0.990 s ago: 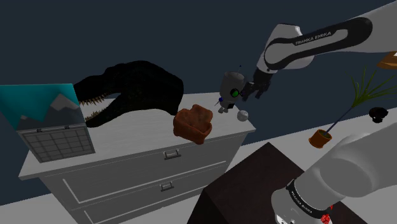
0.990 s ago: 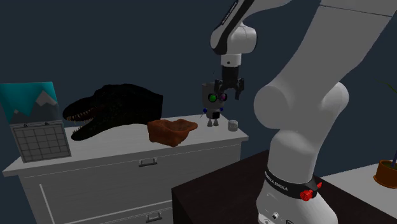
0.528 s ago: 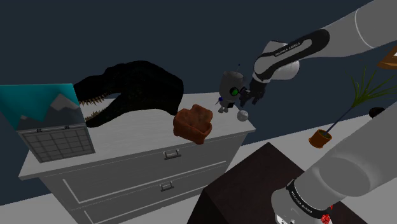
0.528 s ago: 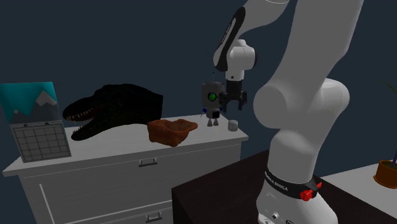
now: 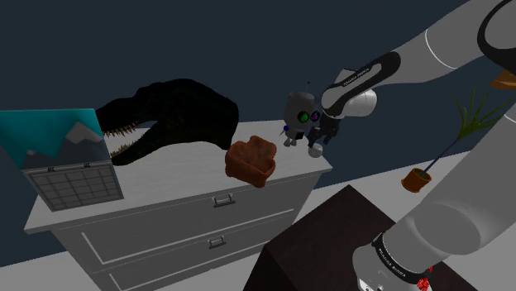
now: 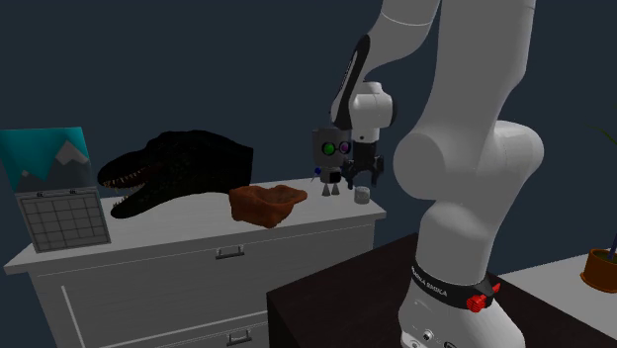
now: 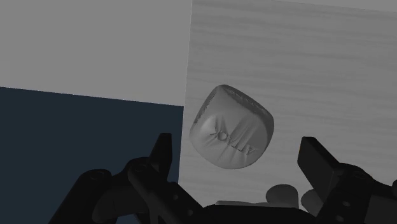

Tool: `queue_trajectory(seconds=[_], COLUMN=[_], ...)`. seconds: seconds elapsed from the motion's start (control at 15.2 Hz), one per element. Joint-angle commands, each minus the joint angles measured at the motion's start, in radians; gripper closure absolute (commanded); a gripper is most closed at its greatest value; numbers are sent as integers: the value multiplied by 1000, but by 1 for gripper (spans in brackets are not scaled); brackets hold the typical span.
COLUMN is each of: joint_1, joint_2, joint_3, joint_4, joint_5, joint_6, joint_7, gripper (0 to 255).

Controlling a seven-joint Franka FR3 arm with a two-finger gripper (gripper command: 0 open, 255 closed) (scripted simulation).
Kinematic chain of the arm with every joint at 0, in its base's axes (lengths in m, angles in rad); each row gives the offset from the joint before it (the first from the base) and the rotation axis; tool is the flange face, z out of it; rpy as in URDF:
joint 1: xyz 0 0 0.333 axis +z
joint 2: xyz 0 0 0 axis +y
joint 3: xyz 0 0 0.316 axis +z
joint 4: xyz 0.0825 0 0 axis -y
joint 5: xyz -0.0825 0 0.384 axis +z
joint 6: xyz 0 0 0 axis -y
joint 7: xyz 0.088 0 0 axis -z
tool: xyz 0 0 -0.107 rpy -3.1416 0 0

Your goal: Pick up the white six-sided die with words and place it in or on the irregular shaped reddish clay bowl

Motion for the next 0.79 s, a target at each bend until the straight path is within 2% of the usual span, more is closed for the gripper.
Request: queue_trajectory(seconds=[0.0,0.53,0.59,0.73], joint_1=[-2,-2,-2,-2], joint_2=[21,21,21,21], joint_3=[2,2,2,2], joint_4=[0,0,0,0], joint_5=[12,12,12,12], joint_6=[21,21,21,21], joint_7=[-10,-10,-10,-10], gripper=[0,0,255,255])
